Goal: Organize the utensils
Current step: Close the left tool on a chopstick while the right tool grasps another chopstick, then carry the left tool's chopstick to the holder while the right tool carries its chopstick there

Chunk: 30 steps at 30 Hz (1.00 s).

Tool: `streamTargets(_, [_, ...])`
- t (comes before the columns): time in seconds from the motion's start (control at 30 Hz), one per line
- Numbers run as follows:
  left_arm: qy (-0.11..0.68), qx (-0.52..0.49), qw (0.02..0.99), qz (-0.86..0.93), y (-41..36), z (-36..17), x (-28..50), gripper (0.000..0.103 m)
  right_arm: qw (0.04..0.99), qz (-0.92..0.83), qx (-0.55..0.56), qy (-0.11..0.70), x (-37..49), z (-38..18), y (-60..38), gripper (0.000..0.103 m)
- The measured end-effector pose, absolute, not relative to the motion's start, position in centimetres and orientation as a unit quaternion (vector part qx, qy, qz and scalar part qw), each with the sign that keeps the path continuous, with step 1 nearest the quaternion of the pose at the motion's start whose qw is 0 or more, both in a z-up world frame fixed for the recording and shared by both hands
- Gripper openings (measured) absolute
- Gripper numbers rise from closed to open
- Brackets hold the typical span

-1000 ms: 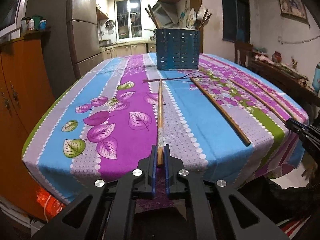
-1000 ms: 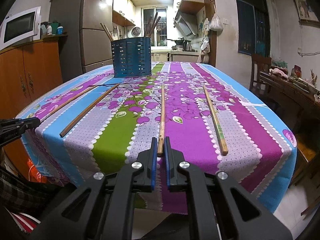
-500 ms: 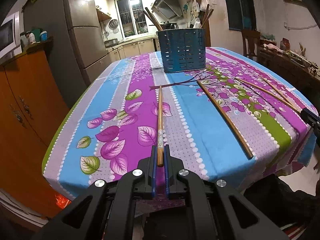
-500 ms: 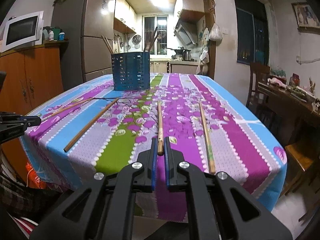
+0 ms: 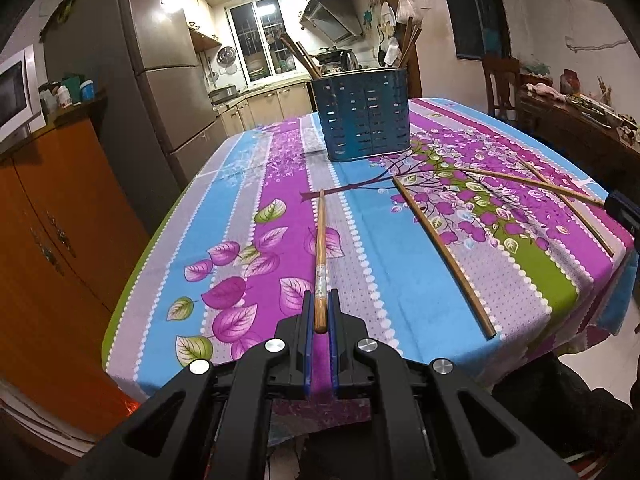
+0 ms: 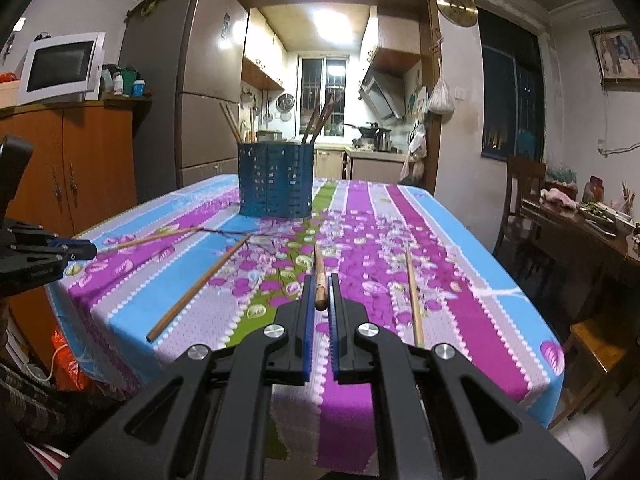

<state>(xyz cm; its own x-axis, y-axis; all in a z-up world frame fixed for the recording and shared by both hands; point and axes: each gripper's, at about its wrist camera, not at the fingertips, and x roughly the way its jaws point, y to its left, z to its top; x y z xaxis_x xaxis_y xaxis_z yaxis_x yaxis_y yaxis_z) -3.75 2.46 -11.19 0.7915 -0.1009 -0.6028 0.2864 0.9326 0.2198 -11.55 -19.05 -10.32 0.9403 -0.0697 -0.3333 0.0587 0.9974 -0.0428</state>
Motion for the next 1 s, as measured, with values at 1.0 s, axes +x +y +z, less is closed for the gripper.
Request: streamTargets(1.0, [0.255,0.175,0.946,-0.099,1.7,-7.3,-2.4,0.008,0.998,-0.016,-0.012,0.061,-9.2,0.0,-21.6,0.005])
